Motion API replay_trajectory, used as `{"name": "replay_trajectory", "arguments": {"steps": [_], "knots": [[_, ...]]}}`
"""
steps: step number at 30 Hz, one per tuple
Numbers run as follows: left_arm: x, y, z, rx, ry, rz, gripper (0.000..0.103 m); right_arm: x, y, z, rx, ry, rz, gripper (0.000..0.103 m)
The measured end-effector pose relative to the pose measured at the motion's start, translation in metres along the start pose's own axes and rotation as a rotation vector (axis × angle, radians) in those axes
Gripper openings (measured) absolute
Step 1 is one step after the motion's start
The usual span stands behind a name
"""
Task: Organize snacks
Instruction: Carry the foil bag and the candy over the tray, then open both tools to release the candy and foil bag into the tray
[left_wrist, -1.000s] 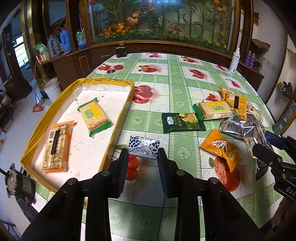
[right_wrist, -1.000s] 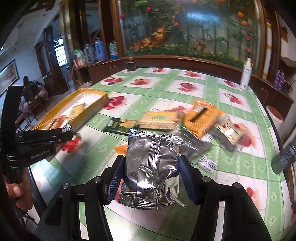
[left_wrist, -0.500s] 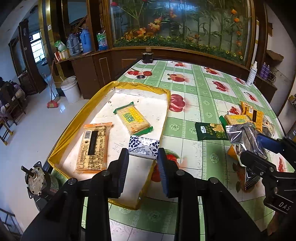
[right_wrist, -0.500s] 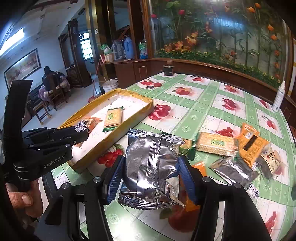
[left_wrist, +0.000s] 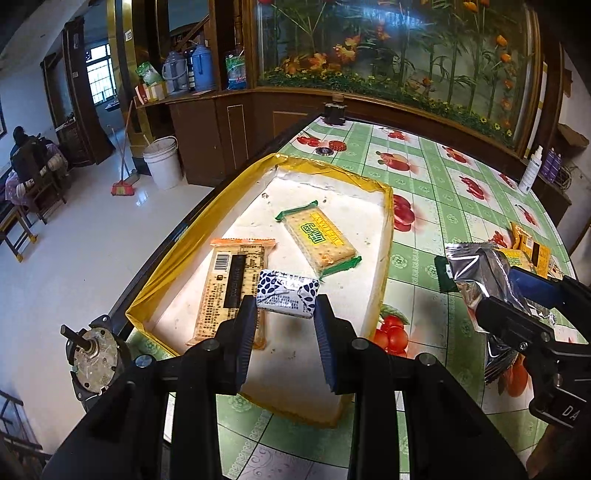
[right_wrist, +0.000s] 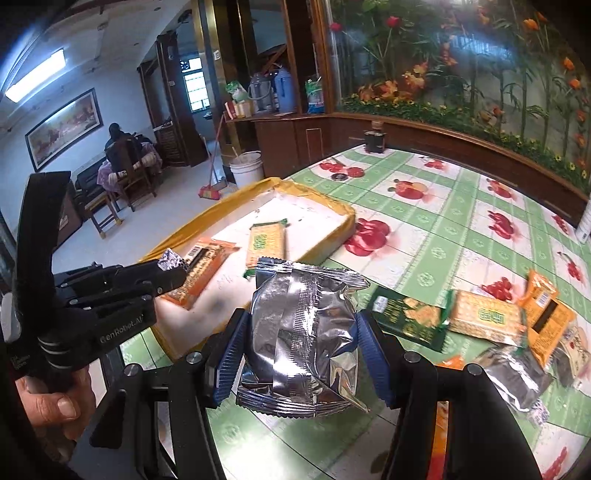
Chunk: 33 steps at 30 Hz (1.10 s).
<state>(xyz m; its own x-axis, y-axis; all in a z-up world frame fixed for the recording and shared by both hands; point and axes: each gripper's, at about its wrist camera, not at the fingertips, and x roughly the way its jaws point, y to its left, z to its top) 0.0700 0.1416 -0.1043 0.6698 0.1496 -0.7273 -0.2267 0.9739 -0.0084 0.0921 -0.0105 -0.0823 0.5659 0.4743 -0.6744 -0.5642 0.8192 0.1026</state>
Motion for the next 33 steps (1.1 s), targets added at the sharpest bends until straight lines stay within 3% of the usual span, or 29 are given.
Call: {"name": "replay_trajectory", "arguments": {"steps": [19,33], "knots": [[0.030,0.039,0.005,-0.086,0.047,0.045,0.029,0.092,0.041,0.044,0.012,0.067,0.145,0.060],[0.041,0.031,0.009,-0.066,0.060,0.036,0.029,0.128,0.011,0.073,0.079,0.075,0.108,0.060]]}}
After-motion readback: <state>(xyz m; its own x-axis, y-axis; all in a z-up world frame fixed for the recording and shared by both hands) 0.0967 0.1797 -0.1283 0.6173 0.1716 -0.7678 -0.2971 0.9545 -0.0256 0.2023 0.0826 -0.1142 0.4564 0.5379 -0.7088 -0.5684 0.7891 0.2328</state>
